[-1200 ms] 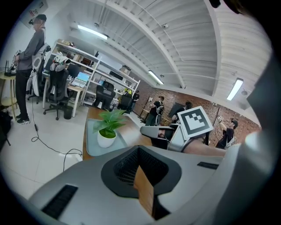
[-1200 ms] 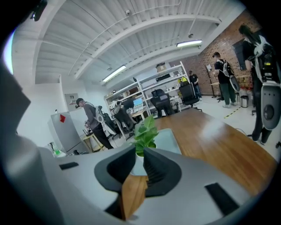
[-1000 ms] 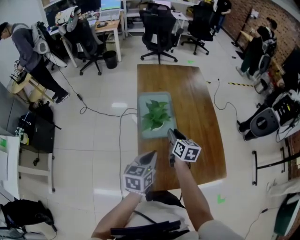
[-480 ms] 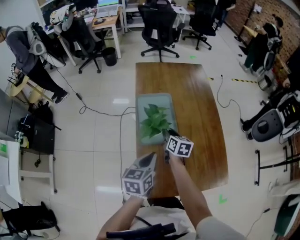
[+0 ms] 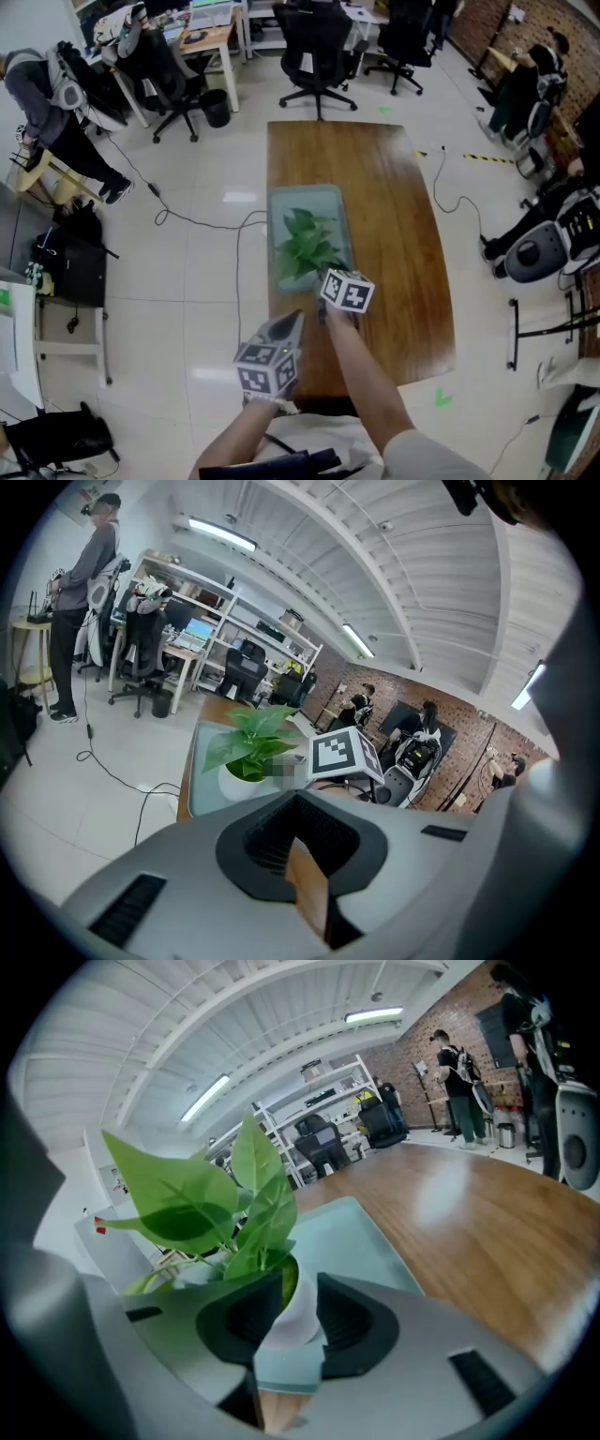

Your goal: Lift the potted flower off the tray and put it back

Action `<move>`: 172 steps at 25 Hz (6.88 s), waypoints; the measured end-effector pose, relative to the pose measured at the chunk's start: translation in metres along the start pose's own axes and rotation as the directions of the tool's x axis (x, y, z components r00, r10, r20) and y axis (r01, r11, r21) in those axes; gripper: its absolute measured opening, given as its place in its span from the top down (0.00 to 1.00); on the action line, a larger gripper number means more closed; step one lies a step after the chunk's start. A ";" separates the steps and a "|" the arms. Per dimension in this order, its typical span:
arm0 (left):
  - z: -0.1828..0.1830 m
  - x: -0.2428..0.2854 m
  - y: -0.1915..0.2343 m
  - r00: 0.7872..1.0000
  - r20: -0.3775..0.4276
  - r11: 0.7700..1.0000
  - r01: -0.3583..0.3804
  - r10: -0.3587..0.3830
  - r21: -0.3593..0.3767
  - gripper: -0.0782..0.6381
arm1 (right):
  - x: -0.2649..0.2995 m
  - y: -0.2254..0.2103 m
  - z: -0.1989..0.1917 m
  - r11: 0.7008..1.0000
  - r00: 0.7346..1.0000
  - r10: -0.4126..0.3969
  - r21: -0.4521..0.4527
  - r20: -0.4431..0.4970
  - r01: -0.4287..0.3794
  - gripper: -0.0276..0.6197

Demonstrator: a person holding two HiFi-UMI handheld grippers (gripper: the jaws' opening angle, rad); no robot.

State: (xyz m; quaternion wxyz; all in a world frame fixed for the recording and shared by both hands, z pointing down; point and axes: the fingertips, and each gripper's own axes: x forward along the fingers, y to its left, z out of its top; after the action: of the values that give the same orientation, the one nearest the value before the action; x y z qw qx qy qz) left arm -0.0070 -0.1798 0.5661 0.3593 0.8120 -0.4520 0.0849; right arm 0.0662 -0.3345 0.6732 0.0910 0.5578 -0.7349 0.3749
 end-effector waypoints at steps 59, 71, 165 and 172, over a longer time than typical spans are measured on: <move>-0.016 0.047 -0.045 0.987 -0.085 0.988 0.143 -0.137 0.064 0.90 | -0.087 -0.185 0.051 0.932 0.930 -0.342 0.177 0.133 0.317 0.90; -0.022 0.053 -0.036 0.986 -0.111 0.989 0.130 -0.122 0.069 0.90 | -0.078 -0.191 0.031 0.927 0.930 -0.350 0.184 0.116 0.326 0.86; -0.024 0.084 -0.100 0.983 -0.099 0.957 0.175 -0.155 0.230 0.90 | -0.082 -0.181 0.037 0.989 0.988 -0.146 0.035 0.055 0.144 0.83; -0.022 0.084 -0.092 0.985 -0.095 0.965 0.163 -0.146 0.204 0.90 | -0.077 -0.184 0.037 0.987 0.987 -0.155 0.058 0.050 0.152 0.88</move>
State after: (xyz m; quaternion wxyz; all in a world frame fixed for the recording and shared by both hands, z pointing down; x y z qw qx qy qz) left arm 0.1183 -0.1909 0.5744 0.2941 0.8744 -0.3611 0.1361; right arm 0.2677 -0.3185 0.6872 0.0845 0.6250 -0.6816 0.3710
